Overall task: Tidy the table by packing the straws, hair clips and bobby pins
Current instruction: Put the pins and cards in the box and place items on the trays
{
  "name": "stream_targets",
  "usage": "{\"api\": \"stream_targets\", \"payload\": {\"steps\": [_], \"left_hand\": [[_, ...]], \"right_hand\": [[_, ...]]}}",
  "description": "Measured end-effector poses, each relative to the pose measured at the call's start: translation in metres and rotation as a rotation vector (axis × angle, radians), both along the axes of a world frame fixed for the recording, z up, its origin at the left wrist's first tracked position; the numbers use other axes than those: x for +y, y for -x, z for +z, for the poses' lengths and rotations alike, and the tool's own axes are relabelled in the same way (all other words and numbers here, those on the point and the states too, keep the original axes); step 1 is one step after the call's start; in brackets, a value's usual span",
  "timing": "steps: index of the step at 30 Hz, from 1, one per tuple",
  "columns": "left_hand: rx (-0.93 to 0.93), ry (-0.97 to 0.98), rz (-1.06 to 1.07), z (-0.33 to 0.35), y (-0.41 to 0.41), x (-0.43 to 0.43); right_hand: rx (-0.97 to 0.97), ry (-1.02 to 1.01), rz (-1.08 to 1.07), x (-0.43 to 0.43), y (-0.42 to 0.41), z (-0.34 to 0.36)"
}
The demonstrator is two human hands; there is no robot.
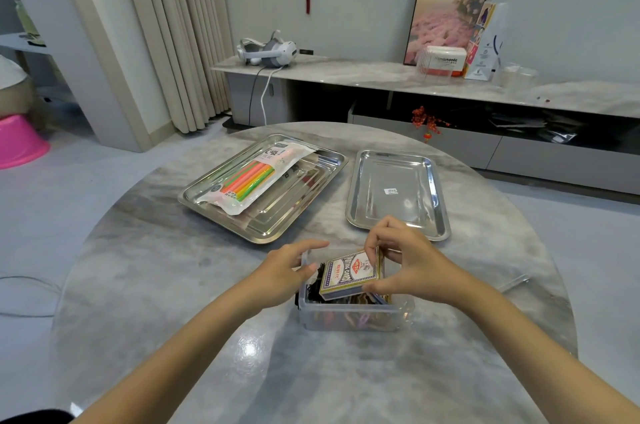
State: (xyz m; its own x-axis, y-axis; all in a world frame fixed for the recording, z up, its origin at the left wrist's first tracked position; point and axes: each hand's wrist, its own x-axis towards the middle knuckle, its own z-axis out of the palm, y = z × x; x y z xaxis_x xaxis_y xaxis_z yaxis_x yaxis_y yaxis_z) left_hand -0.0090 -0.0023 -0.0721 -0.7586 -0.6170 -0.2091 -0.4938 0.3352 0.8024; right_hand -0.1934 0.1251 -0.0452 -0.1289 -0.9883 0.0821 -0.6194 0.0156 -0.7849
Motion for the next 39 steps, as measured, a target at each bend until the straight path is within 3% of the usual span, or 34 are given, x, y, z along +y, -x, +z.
{"api": "stream_targets", "payload": {"steps": [10, 14, 17, 19, 24, 27, 39], "left_hand": [[-0.017, 0.092, -0.029, 0.005, 0.0, 0.005], [-0.024, 0.106, -0.04, 0.005, -0.001, 0.005], [-0.022, 0.111, -0.045, 0.004, -0.001, 0.005], [-0.027, 0.119, -0.047, 0.004, -0.001, 0.004], [-0.04, 0.137, -0.056, 0.002, 0.0, 0.003], [-0.036, 0.154, -0.061, 0.001, -0.001, 0.001], [0.02, 0.129, -0.046, -0.003, -0.003, 0.002]], "right_hand": [[0.346, -0.222, 0.065, 0.006, 0.008, -0.007], [0.268, -0.065, 0.042, 0.001, 0.015, -0.001], [0.239, 0.034, -0.106, 0.004, 0.032, 0.004], [0.342, -0.055, -0.24, 0.007, 0.044, 0.001], [0.655, -0.555, -0.51, 0.013, 0.052, -0.014], [0.692, -0.745, -0.616, 0.01, 0.048, -0.022], [0.71, -0.739, -0.72, 0.015, 0.05, -0.05]]}}
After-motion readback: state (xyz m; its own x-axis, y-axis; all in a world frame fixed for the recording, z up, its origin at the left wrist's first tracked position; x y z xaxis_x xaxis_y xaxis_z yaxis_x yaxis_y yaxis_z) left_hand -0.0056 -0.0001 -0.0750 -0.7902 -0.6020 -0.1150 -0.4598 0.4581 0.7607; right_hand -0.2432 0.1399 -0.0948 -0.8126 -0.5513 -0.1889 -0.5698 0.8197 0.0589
